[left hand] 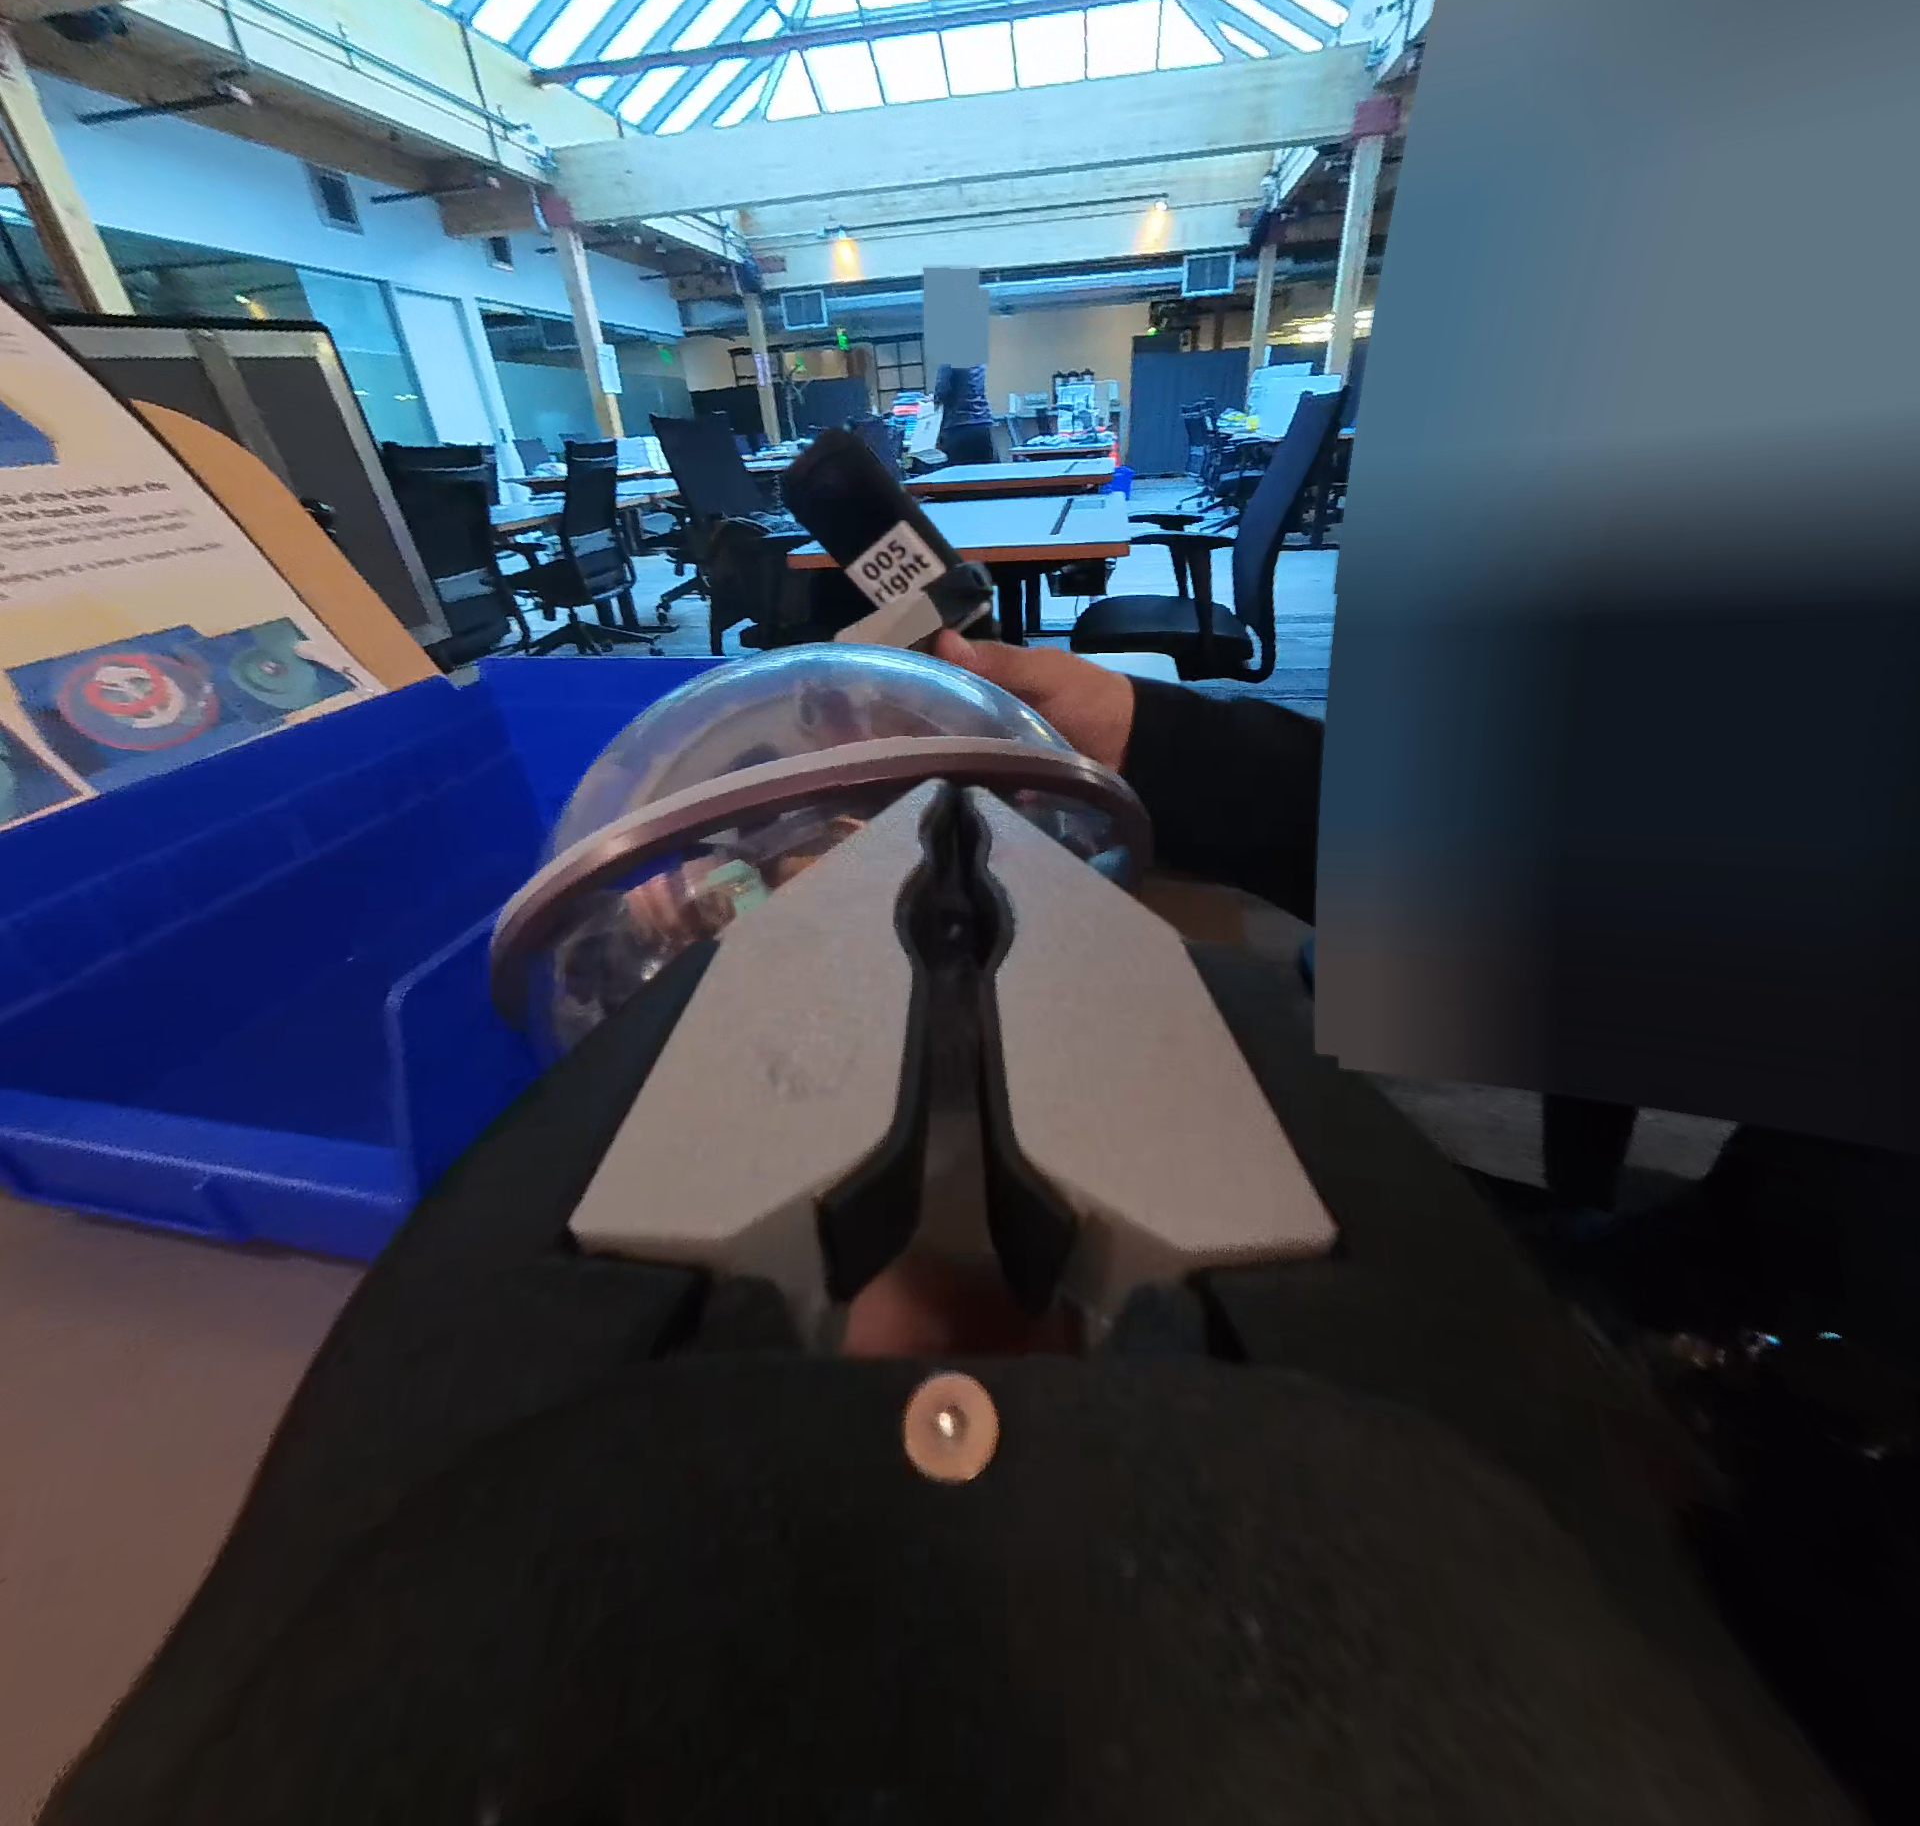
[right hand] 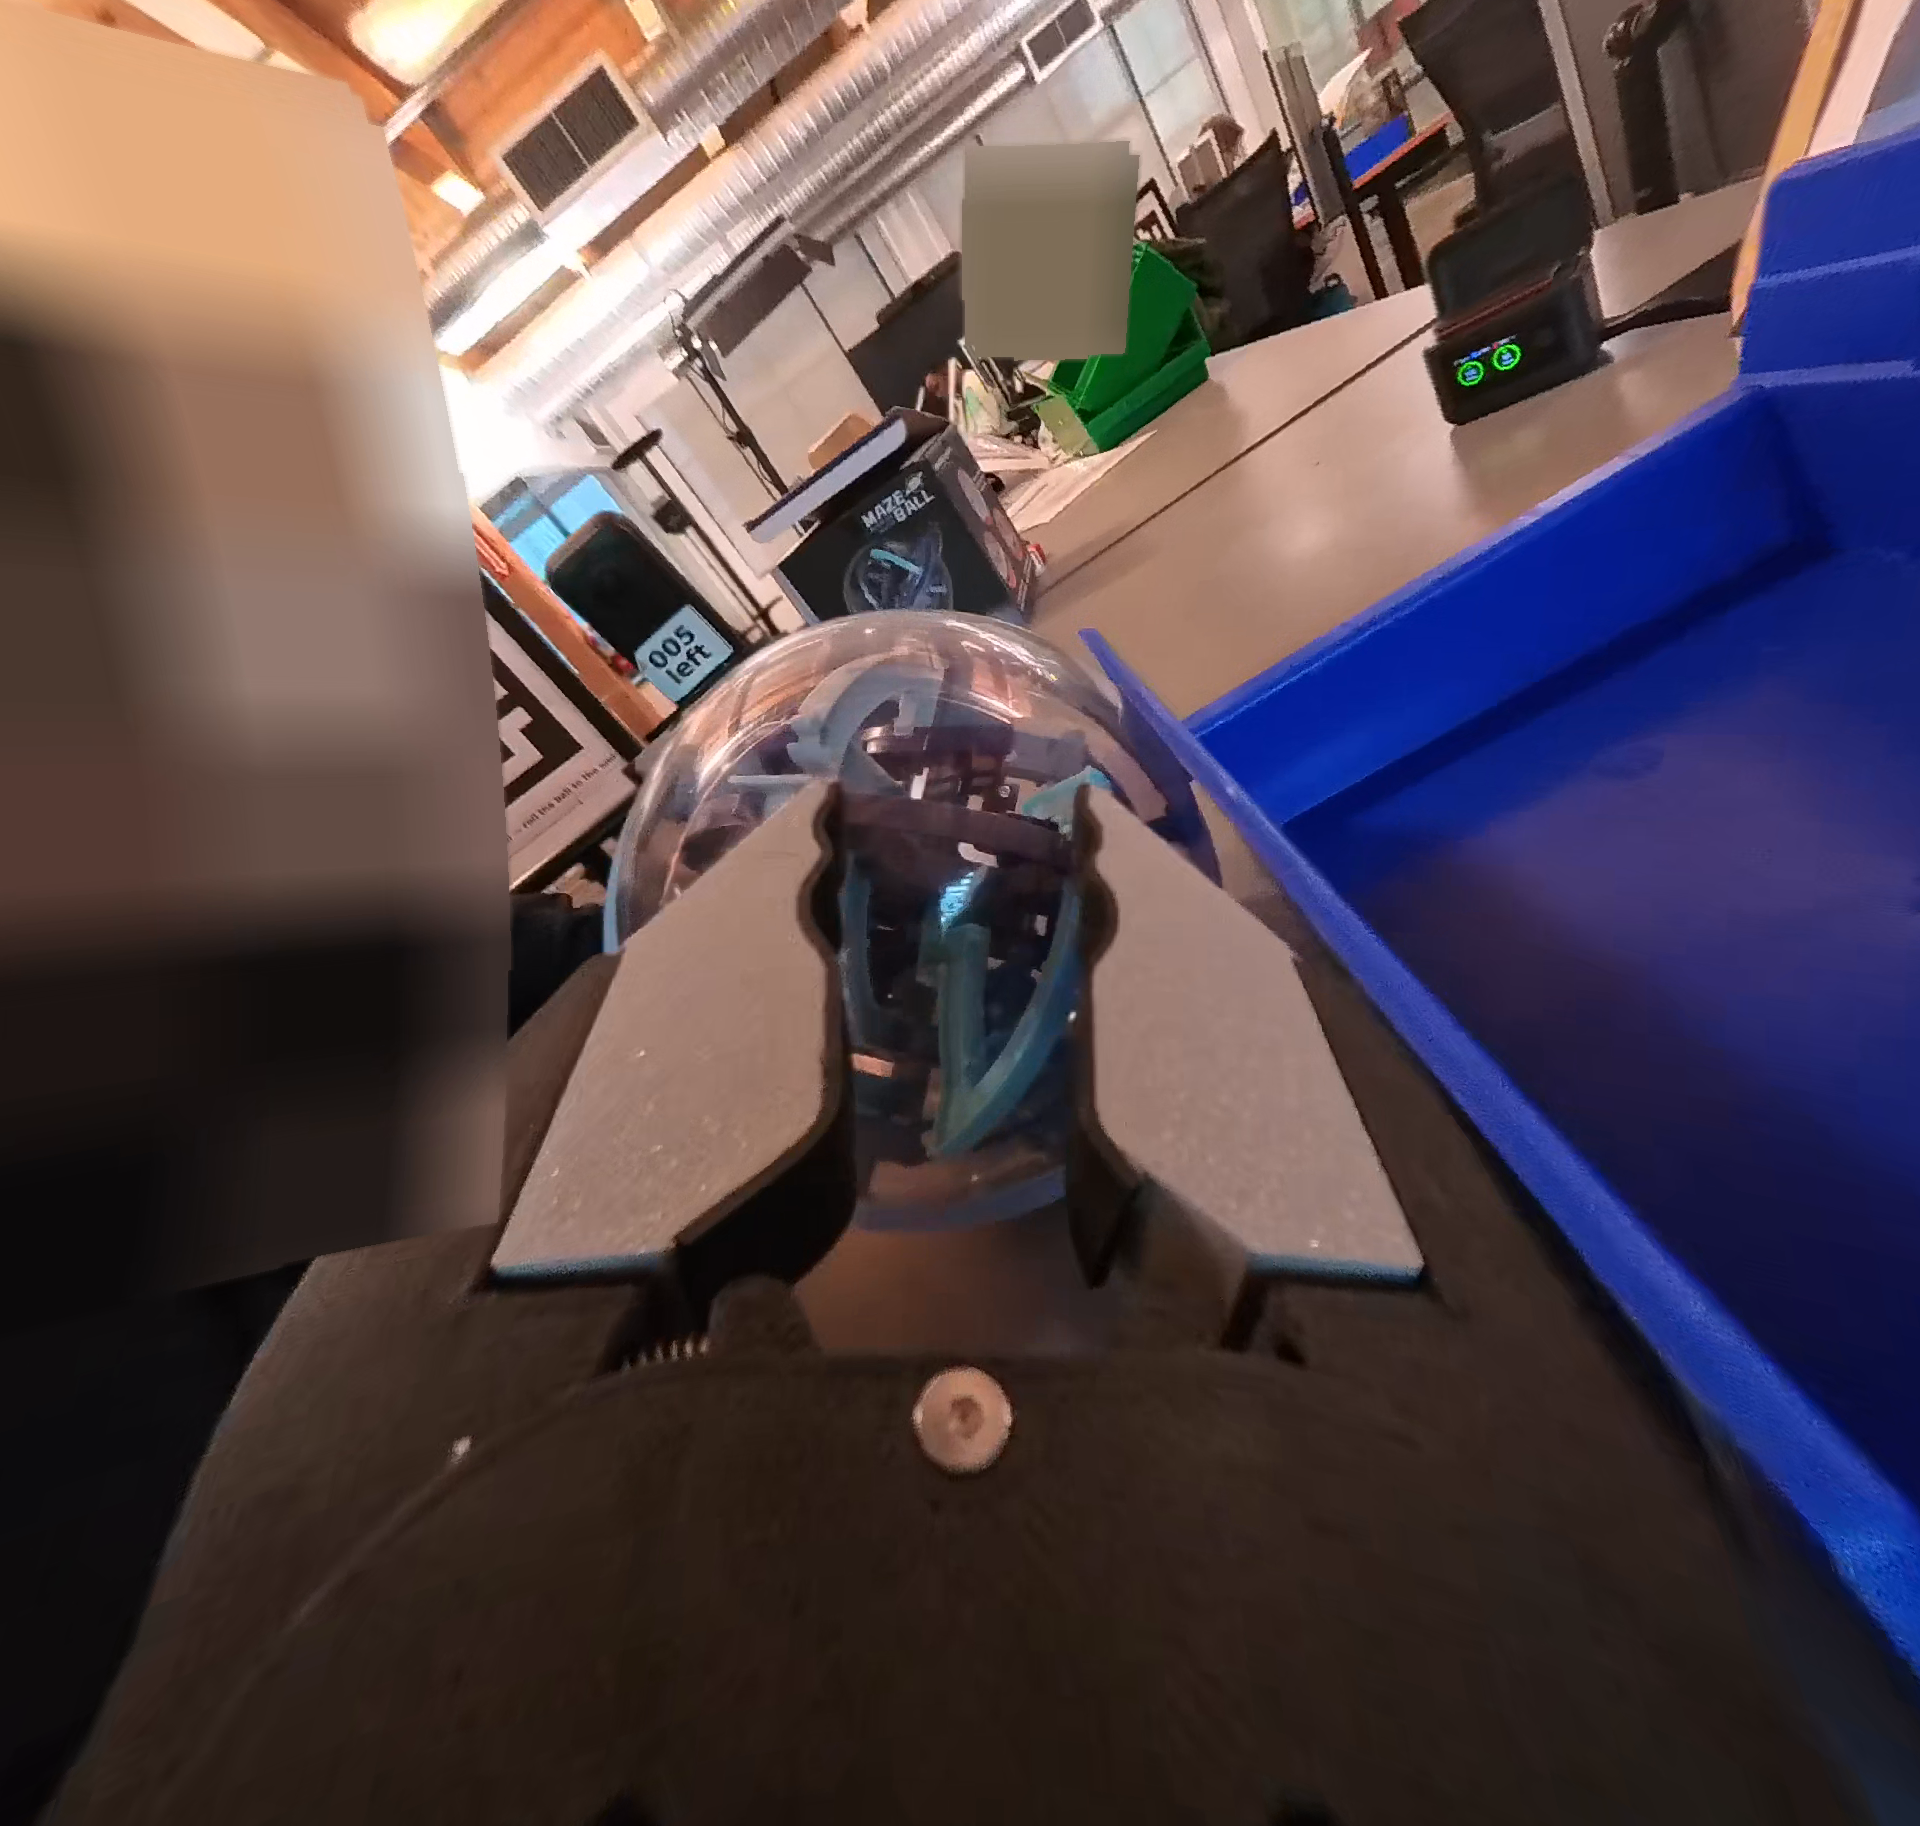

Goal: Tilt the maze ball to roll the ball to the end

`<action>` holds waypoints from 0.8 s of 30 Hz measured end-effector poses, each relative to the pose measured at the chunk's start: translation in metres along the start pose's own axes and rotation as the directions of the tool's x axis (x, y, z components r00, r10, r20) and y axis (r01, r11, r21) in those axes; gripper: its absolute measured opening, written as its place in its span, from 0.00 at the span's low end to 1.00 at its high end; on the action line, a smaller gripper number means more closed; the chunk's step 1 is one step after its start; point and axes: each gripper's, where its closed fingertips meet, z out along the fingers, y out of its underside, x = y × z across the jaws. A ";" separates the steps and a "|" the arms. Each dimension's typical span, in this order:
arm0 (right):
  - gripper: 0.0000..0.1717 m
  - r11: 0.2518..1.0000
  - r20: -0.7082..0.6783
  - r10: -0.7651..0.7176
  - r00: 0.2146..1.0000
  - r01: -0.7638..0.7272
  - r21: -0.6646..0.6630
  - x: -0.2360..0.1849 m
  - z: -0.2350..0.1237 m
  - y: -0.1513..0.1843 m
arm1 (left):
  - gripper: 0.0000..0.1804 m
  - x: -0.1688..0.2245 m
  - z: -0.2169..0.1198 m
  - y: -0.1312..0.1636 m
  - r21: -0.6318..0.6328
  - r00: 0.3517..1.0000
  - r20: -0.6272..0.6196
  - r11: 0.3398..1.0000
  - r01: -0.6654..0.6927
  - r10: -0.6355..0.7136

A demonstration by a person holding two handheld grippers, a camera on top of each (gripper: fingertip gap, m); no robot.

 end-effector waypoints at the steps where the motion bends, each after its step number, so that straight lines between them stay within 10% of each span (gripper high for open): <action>1: 0.22 1.000 0.006 0.009 1.000 -0.009 0.006 0.001 0.000 0.000 | 0.00 -0.002 -0.001 0.000 0.003 1.000 0.008 1.000 0.002 -0.002; 24: 0.07 0.998 0.035 0.038 0.999 -0.039 0.050 0.007 0.001 0.001 | 0.00 -0.006 0.009 -0.010 0.064 0.990 0.102 0.994 0.088 -0.094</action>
